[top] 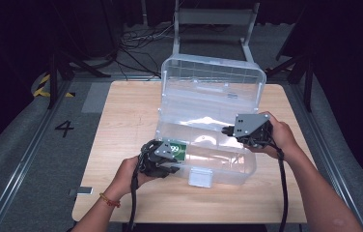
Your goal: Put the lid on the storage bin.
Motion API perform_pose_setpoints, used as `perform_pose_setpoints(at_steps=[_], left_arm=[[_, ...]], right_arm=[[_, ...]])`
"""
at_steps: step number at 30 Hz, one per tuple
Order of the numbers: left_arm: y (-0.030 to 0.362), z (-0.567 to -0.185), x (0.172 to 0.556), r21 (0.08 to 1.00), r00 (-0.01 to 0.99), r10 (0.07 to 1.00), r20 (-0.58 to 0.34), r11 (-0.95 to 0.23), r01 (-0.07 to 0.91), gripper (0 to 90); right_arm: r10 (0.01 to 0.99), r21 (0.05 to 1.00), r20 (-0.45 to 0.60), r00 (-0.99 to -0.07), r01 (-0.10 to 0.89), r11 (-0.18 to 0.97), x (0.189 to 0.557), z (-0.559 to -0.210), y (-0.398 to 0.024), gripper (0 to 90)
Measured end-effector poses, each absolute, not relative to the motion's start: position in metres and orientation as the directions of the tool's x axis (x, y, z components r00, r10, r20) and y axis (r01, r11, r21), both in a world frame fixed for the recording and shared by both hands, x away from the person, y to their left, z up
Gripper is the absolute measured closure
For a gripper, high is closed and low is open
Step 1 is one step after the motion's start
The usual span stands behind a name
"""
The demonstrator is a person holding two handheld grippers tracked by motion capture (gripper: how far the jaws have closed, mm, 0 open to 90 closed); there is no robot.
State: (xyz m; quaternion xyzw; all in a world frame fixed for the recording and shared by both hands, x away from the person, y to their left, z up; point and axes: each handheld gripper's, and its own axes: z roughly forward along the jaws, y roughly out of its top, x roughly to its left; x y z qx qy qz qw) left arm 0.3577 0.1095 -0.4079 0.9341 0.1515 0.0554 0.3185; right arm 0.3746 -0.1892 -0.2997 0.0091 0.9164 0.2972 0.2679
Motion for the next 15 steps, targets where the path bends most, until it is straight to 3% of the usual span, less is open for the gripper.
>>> perform_pose_setpoints(at_steps=[15], left_arm=[[0.107,-0.408,0.354,0.615,0.943,0.329,0.039,-0.752,0.237,63.6]], right_arm=[[0.178,0.576,-0.495,-0.851,-0.168,0.800,0.355,-0.313,-0.192,88.1]])
